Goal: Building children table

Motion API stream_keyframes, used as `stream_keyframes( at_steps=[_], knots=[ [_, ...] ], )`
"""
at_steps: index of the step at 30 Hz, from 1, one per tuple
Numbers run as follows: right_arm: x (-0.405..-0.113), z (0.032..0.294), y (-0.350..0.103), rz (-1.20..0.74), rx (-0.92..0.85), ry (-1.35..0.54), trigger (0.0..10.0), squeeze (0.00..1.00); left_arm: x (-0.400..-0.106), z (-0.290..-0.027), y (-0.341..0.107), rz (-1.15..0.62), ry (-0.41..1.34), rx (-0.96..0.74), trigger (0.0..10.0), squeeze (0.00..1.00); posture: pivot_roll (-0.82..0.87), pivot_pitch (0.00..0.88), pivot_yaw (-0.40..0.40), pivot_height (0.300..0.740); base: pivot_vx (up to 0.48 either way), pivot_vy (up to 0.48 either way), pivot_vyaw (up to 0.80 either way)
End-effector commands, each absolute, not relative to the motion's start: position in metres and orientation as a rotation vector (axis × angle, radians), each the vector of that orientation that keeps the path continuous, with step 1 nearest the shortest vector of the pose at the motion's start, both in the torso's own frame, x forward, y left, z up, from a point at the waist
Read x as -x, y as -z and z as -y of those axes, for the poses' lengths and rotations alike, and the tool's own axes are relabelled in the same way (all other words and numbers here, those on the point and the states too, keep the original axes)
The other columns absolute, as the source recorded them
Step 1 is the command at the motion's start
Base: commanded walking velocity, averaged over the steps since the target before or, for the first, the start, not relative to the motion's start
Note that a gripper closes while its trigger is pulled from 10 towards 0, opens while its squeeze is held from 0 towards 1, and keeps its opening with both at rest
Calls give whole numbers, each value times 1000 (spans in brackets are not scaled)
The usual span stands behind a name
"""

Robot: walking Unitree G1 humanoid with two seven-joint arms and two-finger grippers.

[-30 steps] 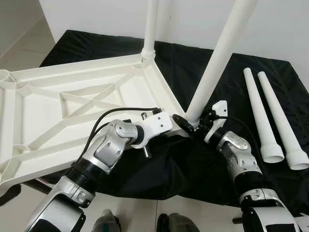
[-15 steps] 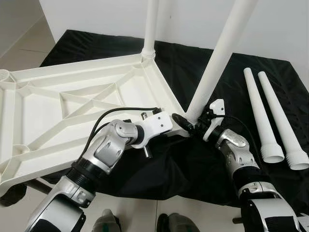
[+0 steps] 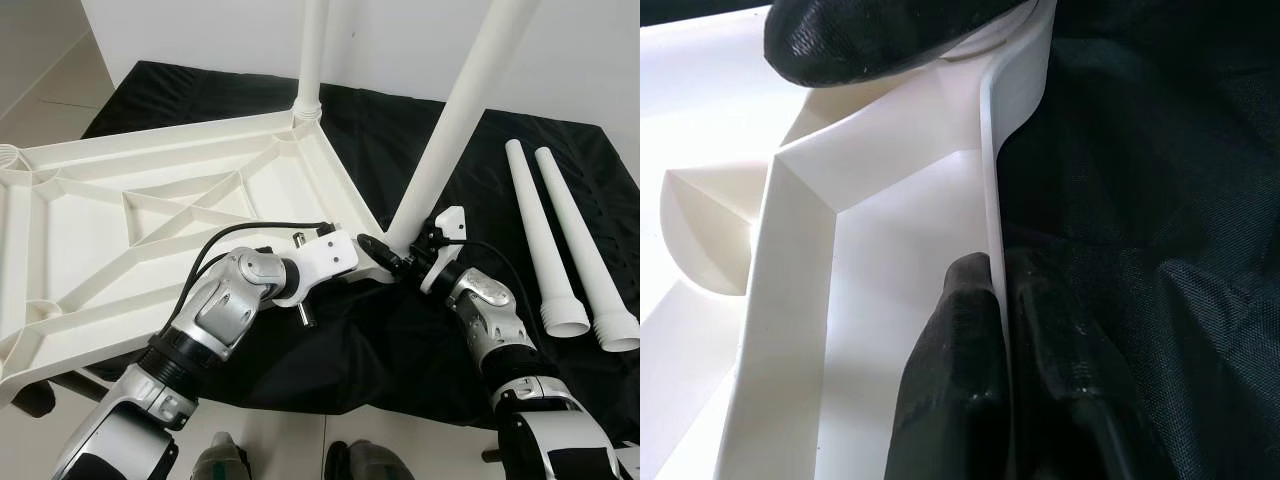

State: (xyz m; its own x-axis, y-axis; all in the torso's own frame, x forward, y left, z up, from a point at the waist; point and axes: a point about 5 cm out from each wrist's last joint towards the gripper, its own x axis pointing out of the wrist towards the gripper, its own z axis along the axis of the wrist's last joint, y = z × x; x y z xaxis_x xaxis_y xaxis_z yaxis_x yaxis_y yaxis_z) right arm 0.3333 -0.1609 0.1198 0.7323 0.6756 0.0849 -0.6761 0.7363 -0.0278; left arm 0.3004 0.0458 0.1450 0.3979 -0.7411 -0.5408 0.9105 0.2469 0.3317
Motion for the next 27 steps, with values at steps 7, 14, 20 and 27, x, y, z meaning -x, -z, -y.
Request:
stream_keyframes(
  at_steps=[7,14,20,27],
  knots=[
    [-325,137,-121,154,-97,-601,10000,0,-296,-44,-143,-288,1132,-682,10000,0,2,72,-56,740,0,0,0],
    [-322,113,-121,163,-127,-472,10000,0,-296,-44,-143,-289,1131,-684,10000,0,6,68,-55,740,0,0,0],
    [-322,94,-122,139,-146,-338,10000,0,-296,-45,-144,-289,1134,-688,10000,0,10,64,-54,740,0,0,0],
    [-318,77,-116,75,-118,-198,10000,0,-295,-44,-143,-289,1135,-688,10000,0,16,58,-60,740,0,0,0]
  ],
)
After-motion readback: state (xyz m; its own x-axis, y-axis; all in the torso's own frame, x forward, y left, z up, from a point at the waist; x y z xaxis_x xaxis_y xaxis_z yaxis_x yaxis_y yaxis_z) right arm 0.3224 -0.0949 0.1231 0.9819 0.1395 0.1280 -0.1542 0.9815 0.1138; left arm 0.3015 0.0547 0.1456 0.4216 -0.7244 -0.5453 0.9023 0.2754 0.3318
